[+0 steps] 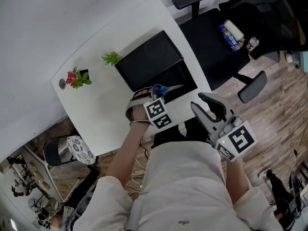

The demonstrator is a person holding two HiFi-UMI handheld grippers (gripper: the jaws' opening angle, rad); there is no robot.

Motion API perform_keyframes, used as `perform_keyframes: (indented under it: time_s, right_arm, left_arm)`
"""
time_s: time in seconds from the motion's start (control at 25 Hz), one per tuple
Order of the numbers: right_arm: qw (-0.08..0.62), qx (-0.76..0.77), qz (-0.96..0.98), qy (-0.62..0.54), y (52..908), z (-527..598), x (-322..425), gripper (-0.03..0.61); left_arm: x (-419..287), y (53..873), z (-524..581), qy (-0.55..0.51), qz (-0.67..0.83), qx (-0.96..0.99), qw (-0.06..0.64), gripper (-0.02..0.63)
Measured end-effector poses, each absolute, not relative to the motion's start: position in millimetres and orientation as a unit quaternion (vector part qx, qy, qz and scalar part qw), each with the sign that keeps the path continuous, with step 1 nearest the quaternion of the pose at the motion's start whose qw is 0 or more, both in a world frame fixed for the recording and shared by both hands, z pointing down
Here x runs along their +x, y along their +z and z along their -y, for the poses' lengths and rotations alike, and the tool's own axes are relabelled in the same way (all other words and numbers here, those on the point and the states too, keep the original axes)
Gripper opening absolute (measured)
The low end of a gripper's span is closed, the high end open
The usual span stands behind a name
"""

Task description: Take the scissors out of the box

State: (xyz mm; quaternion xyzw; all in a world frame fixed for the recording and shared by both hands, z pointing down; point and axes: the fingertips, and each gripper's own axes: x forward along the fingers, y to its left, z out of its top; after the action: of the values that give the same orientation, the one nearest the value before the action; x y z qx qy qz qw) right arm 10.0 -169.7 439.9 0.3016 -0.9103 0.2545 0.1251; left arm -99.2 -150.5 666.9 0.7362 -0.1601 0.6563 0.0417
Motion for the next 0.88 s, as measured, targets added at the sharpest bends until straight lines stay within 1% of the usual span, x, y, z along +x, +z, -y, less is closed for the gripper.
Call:
perform_keyframes:
  time_s: [0.36, 0.44, 0.64, 0.8, 0.88]
  right_arm:
    - [0.117, 0.295, 0.914, 0.253, 433.7, 165.7, 6.1, 0.124]
    - [0.114, 0.295, 0.915, 0.251, 430.8, 165.2, 6.9, 0.124]
    - [0.109, 0.290, 0.918, 0.247, 422.5, 162.1, 12.9, 0.117]
    - [0.105, 0.291, 0.921, 0.237, 415.7, 161.6, 24.1, 0.117]
    - [0.103, 0.292, 0.921, 0.236, 413.9, 160.0, 32.2, 0.117]
  left_arm:
    - [-98.9, 669.5, 151.3, 0.659, 0.143, 0.733, 0.087, 0.100]
    - [-98.9, 669.6, 151.6, 0.658, 0.142, 0.734, 0.087, 0.099]
    - [-99.9, 668.8, 151.0, 0.656, 0.158, 0.736, 0.061, 0.097]
    - [-93.9, 661.1, 150.7, 0.629, 0.194, 0.748, 0.088, 0.097]
    - [-91.9, 656.1, 151.1, 0.626, 0.208, 0.746, 0.088, 0.097]
